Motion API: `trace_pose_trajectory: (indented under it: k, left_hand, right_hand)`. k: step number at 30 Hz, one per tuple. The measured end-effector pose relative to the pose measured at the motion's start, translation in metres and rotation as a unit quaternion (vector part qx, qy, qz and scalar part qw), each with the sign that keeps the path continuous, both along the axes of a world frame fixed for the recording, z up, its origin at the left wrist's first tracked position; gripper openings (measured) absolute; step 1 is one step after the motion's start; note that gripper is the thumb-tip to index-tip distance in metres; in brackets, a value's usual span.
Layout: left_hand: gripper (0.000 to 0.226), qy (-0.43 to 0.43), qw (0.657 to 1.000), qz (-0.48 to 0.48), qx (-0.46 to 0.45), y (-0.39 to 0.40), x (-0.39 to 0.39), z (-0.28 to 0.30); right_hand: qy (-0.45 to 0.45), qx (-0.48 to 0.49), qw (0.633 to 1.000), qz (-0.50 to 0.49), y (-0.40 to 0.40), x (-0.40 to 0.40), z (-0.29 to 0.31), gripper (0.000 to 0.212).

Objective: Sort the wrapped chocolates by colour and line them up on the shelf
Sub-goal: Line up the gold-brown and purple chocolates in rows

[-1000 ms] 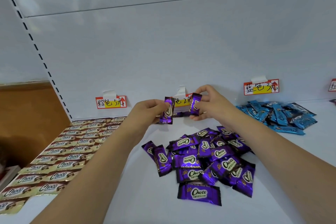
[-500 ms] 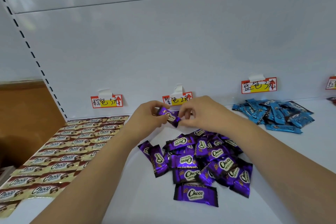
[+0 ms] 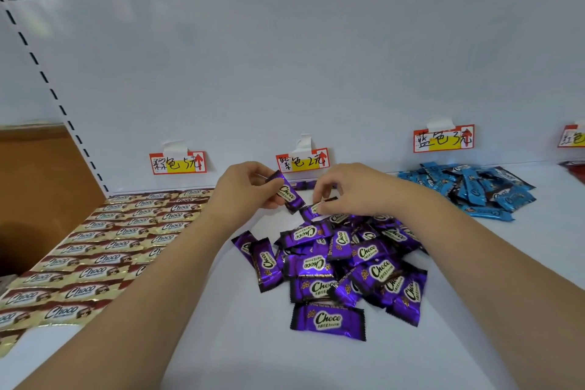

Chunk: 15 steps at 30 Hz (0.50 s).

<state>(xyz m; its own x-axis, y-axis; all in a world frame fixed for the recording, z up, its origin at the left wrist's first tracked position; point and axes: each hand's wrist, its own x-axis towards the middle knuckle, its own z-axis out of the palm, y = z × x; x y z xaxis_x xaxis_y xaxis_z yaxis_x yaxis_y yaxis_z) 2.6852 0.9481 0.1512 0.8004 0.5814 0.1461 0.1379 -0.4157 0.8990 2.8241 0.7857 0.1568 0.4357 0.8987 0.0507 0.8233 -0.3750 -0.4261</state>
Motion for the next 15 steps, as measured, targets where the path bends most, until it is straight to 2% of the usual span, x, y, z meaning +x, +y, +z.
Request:
trace_pose_trajectory:
  k: [3, 6, 10, 13, 15]
  left_hand:
    - [0.011, -0.014, 0.999, -0.002, -0.039, 0.002, -0.002, 0.0]
    - [0.017, -0.025, 0.998, -0.015, -0.058, 0.002, -0.003, 0.001]
    - [0.019, -0.004, 0.999, -0.034, -0.025, 0.0, -0.004, 0.001]
    - [0.017, 0.018, 0.999, -0.038, -0.006, 0.001, -0.003, -0.003]
    - [0.02, 0.035, 0.998, -0.037, 0.037, 0.003, -0.001, -0.005]
  right_hand:
    - [0.018, 0.014, 1.0, -0.018, -0.002, 0.001, 0.002, 0.012]
    - [0.078, 0.06, 0.994, -0.037, -0.004, 0.003, 0.005, 0.02]
    - [0.144, 0.13, 0.978, -0.083, -0.003, 0.003, 0.011, 0.04]
    - [0.222, 0.166, 0.955, -0.11, -0.004, 0.004, 0.011, 0.034]
    - [0.273, 0.185, 0.935, -0.131, -0.006, 0.006, 0.011, 0.021]
